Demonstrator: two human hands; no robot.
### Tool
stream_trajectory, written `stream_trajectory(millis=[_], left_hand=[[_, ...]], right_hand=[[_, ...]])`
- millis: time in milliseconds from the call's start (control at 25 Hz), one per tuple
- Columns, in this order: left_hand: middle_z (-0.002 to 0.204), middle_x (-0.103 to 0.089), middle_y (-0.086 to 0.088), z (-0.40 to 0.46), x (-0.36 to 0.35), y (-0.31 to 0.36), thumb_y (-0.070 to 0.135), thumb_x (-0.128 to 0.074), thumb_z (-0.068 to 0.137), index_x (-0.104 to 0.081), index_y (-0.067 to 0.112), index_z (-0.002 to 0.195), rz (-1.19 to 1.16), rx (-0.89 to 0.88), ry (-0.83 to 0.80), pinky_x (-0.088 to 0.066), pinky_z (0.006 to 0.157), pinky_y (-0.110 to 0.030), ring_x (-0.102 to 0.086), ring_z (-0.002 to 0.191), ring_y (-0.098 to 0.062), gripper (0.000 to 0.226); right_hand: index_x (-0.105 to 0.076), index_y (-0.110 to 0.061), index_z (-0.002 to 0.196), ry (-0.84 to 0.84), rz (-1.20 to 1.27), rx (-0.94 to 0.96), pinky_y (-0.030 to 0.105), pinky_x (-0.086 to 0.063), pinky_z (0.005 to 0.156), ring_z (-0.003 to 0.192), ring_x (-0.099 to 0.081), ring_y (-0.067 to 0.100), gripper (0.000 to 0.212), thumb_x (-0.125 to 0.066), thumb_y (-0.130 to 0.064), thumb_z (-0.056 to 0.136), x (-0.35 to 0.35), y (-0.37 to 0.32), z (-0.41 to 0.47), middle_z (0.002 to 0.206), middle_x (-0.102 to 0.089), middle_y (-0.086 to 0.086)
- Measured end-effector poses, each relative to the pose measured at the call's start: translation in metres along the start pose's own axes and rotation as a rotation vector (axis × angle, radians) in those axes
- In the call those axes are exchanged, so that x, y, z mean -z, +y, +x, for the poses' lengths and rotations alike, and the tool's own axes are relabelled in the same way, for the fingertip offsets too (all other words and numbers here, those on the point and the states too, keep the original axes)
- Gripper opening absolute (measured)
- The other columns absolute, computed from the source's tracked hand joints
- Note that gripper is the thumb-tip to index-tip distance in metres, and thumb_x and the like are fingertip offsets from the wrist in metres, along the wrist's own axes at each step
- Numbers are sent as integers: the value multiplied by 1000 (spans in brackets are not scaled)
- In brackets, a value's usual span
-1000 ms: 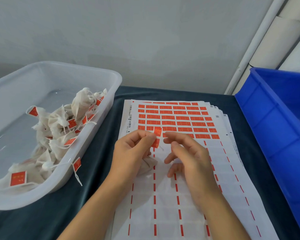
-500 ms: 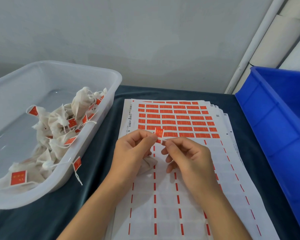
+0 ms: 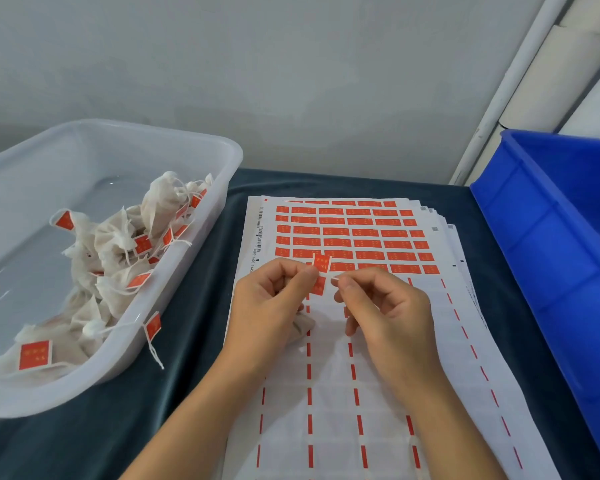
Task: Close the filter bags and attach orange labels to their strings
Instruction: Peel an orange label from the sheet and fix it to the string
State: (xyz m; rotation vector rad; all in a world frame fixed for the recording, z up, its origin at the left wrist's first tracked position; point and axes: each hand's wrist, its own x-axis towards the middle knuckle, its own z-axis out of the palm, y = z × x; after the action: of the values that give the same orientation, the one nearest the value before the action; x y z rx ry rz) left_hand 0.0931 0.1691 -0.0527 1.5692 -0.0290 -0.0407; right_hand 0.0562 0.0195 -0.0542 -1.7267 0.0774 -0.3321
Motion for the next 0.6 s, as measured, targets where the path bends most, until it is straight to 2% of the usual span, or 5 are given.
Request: stream_trajectory(millis=[160,280,400,520,600], left_hand=[[94,-79,15,-1,-1,1,33,-69,97,-78,28,83,3,1,16,-54,67,-9,-74,86,-2,18],[93,-79,17,-2,-2,1,35,-69,98,-78,27,84,29,-8,19,-55,66,-10,-74,86,-2,18],[92,-79,16,-3,-2,2,35,-69,97,-77,26,86,23,-19,12,-54,65,-9,-73,83,-3,17],[89,-79,9,-5,-2,3,29,-69,99,-78,26,85,1,-48,-24,-56,62,-14,-73,78,-11,17],[90,-79,6,-6,-2,4,26,-67,100,-77,28,85,-4,-65,-58,-60,64,-19,-74,82,-15,19]], right_hand=[[-77,-30,93,-7,14,9,20,-58,65,80,-70,11,9,-69,-29,97,0,0,0,86,-75,-12],[-75,-33,102,9,25,-13,25,-61,74,92,-71,12,9,-68,-36,98,0,1,0,96,-75,-14],[-69,-40,114,22,51,-61,28,-61,81,101,-68,11,27,-63,-51,90,-2,1,0,108,-72,-20],[-71,-39,110,-31,27,-44,22,-60,79,103,-68,6,25,-64,-53,91,-5,1,0,107,-73,-21],[-73,-36,107,-62,27,-22,14,-57,79,102,-69,4,18,-69,-48,95,-7,0,-2,104,-75,-19]])
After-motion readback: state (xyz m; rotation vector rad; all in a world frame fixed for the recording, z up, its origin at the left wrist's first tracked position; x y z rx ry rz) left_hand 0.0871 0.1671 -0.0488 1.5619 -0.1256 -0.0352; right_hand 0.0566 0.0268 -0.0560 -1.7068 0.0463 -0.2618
